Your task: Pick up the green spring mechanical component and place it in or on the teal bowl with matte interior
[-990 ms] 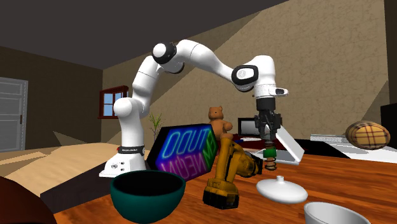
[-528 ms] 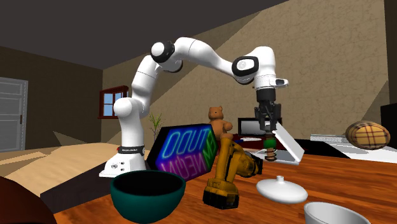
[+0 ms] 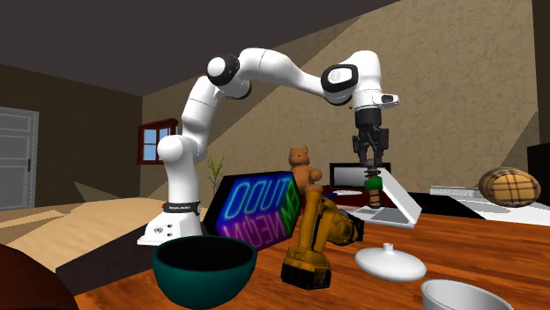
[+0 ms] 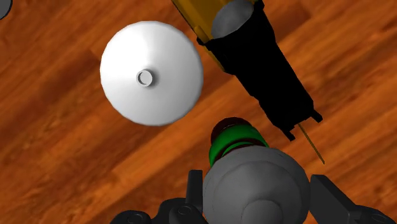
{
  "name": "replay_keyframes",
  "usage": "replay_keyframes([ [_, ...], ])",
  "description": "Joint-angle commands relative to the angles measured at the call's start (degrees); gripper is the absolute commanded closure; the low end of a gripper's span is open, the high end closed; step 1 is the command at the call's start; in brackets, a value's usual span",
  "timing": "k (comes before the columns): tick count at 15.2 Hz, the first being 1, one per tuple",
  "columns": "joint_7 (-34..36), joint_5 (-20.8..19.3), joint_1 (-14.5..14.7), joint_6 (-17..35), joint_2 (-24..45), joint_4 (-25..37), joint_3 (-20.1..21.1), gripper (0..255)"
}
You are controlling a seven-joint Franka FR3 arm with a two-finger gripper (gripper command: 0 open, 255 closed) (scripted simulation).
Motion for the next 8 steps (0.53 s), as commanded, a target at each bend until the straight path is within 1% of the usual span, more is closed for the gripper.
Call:
replay_keyframes([
  [1, -0.01, -0.08, -0.05, -1.39, -0.32, 1.07, -0.06, 255],
  [6, 0.07, -0.22, -0.10, -4.44, -0.75, 3.71, -0.14, 255],
  [8, -1.28, -0.81, -0.66, -3.25, -4.48, -1.14, -0.81, 255],
])
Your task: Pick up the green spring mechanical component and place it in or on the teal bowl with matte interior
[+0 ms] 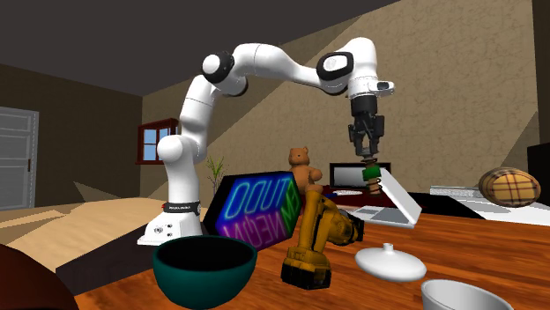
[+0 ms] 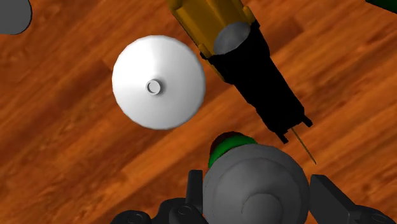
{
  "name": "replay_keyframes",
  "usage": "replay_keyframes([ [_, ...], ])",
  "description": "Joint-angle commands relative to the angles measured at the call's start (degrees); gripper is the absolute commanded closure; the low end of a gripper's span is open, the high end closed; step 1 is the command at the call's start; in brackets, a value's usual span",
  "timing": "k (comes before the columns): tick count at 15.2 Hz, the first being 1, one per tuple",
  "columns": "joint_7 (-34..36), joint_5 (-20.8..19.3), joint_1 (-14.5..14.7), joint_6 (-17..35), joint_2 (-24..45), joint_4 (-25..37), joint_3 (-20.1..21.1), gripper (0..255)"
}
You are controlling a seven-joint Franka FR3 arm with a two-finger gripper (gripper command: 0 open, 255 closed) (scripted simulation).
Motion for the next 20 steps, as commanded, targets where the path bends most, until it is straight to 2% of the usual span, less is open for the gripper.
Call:
replay_keyframes([
  [1, -1.26, -0.50, -0.58, 0.94, -3.03, -3.90, -0.62, 255],
  [10, -7.80, -3.89, -4.07, 3.05, -17.21, -19.67, -4.30, 255],
  [20, -16.34, -8.69, -9.33, 1.84, -29.59, -29.90, -9.58, 255],
])
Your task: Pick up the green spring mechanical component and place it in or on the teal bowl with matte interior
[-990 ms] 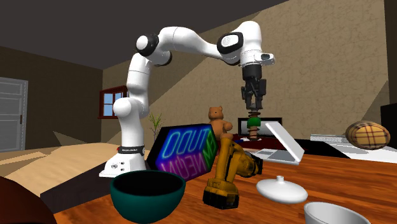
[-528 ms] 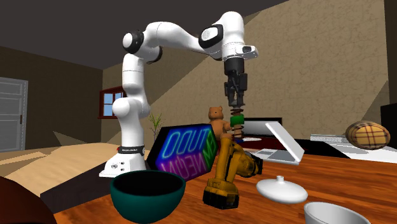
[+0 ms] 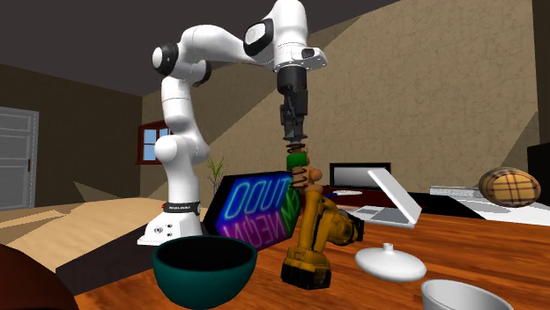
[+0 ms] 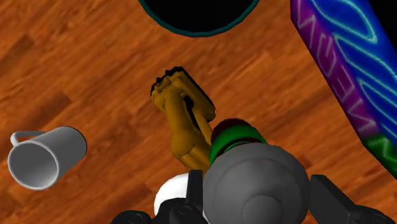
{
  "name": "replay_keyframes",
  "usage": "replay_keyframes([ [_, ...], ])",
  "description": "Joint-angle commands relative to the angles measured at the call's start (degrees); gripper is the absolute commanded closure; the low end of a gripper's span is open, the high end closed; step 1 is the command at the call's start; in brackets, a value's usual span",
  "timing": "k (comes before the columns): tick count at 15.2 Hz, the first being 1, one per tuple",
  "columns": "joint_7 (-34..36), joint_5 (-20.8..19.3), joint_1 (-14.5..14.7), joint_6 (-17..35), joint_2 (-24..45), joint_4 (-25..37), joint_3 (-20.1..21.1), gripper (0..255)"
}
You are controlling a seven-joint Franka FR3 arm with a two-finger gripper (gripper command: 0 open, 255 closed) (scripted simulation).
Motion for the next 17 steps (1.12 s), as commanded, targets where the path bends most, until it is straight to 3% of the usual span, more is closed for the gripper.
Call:
replay_keyframes([
  [1, -1.87, -0.98, -1.12, -0.39, -2.02, -1.40, -1.16, 255],
  [17, -18.83, -7.92, -9.69, -4.69, -11.23, -3.95, -12.39, 255],
])
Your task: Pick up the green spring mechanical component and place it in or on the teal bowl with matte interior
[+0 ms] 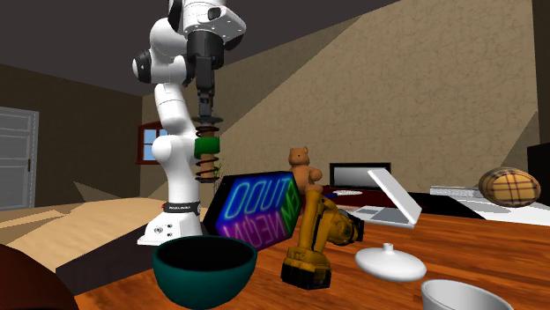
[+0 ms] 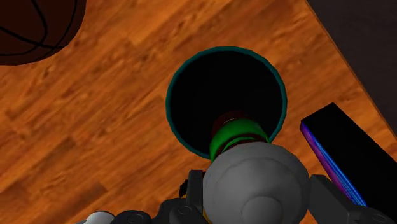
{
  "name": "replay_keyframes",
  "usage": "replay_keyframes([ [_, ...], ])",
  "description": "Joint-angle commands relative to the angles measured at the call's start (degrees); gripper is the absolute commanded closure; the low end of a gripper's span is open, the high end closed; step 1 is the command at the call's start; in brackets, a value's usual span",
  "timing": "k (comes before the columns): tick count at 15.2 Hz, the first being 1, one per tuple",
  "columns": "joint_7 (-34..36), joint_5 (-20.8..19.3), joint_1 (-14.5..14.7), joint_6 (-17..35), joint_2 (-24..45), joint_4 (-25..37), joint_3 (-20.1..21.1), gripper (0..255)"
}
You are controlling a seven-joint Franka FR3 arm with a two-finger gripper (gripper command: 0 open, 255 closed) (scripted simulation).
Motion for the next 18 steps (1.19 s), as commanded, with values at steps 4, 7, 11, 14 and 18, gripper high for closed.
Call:
replay_keyframes([
  [4, -0.72, -0.52, -0.44, 3.49, 0.12, -3.28, -1.13, 255],
  [7, -0.76, -0.64, -0.50, 5.84, 0.50, -5.27, -1.62, 255],
  [11, -0.89, -0.71, -0.52, 9.03, 1.24, -7.76, -2.33, 255],
  [14, -1.06, -0.68, -0.50, 11.47, 1.96, -9.51, -2.91, 255],
  [18, -1.37, -0.53, -0.39, 14.77, 3.16, -11.69, -3.74, 255],
])
